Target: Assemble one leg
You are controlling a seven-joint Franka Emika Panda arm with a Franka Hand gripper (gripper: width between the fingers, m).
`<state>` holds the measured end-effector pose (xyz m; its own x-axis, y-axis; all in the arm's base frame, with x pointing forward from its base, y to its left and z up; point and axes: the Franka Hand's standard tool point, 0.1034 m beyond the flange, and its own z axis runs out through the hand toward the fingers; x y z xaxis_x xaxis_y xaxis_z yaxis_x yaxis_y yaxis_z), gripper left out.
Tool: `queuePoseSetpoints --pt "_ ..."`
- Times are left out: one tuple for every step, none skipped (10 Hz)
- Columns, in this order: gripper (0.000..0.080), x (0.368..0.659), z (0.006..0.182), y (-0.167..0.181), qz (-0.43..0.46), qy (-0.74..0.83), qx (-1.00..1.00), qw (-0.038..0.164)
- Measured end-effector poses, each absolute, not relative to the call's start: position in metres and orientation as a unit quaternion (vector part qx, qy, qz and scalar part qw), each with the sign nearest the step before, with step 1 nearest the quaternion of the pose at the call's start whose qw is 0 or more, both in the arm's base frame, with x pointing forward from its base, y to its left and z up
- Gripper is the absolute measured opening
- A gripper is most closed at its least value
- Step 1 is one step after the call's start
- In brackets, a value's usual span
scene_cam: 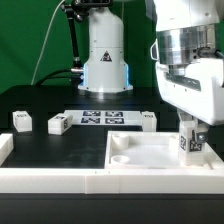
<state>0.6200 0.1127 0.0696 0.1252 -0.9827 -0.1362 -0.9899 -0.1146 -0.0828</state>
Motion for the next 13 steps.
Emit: queuePoseSetpoints --pt "0.0291 0.6211 0.0703 0.1101 0.026 0.672 -0.736 0.08" --pt "0.0291 0.6208 0.07 0.1105 0.026 0.672 -0.736 0.08" --pt "0.0336 0.6206 0.0699 0.1109 0.026 0.67 -0.738 0.08" --pt "0.0336 0.6206 0.0699 0.1105 0.025 0.655 -0.751 0.08" --pt "0.0568 0.6211 0.0702 0.1097 0.022 0.637 -0.766 0.081" --pt "0.0568 0.6214 0.0703 0.109 0.017 0.589 -0.804 0.081" --pt "0.0624 0.6211 0.0695 0.1087 0.013 0.541 -0.837 0.081" --pt "0.0642 0.621 0.0688 0.1079 0.008 0.49 -0.868 0.081" --pt "0.0642 0.6208 0.0685 0.1077 0.003 0.429 -0.9 0.079" --pt "0.0648 0.6207 0.0684 0.1071 -0.002 0.379 -0.922 0.076" --pt "0.0649 0.6207 0.0685 0.1065 -0.008 0.316 -0.946 0.07" --pt "0.0649 0.6212 0.0692 0.1078 -0.014 0.253 -0.966 0.061" --pt "0.0649 0.6209 0.0693 0.1087 -0.016 0.215 -0.975 0.055"
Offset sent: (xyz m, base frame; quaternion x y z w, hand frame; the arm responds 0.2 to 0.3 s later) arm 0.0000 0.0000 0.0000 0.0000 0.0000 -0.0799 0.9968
